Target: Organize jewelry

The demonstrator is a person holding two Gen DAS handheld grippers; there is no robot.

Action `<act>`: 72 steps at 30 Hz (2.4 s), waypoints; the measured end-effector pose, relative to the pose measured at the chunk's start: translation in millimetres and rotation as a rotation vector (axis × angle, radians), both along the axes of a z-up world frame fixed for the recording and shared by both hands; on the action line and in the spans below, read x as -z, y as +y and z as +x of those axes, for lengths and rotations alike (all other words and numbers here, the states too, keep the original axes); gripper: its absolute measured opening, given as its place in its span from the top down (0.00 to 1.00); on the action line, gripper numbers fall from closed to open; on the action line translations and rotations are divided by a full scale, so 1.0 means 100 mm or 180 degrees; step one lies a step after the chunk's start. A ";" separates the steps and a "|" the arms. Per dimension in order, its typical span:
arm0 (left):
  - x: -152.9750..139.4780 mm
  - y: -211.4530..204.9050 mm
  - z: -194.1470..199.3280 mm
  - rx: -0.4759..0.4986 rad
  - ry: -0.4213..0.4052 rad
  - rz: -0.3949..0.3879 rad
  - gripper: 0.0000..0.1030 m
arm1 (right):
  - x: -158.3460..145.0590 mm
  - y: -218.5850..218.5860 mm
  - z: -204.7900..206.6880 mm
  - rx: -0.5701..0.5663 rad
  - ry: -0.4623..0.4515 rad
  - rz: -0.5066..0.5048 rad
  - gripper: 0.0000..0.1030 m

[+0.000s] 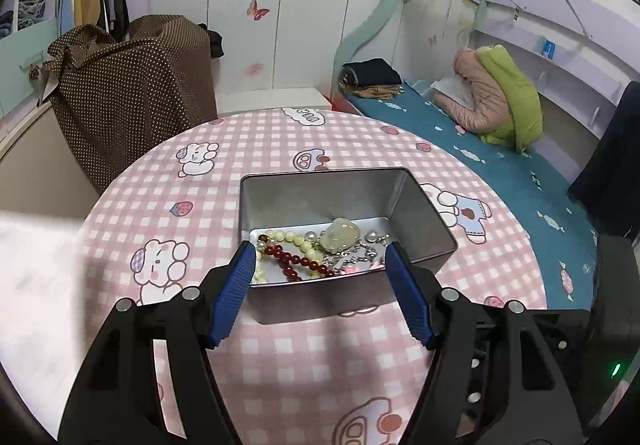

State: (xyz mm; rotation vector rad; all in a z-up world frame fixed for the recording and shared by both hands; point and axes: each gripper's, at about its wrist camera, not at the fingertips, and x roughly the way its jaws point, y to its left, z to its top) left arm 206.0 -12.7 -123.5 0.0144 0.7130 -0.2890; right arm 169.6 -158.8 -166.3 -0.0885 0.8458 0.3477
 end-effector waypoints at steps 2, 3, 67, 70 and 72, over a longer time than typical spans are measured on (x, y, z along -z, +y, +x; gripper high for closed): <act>0.00 0.04 0.03 0.0004 -0.0010 -0.0007 0.34 | -0.07 -0.02 -0.04 0.0068 -0.0046 -0.0023 0.90; 0.01 0.07 0.05 0.0002 -0.0009 -0.0007 0.34 | -0.15 -0.06 -0.07 0.0086 -0.0080 0.0064 0.90; -1.27 0.15 -0.93 -0.0377 -0.1024 0.0033 0.13 | -1.71 -0.11 -0.55 0.0596 -0.1789 0.0308 0.19; -1.30 0.16 -0.97 -0.0382 -0.1052 0.0031 0.13 | -1.72 -0.12 -0.58 0.0608 -0.1813 0.0311 0.19; -1.32 0.17 -0.99 -0.0390 -0.1073 0.0035 0.13 | -1.73 -0.12 -0.58 0.0612 -0.1819 0.0313 0.19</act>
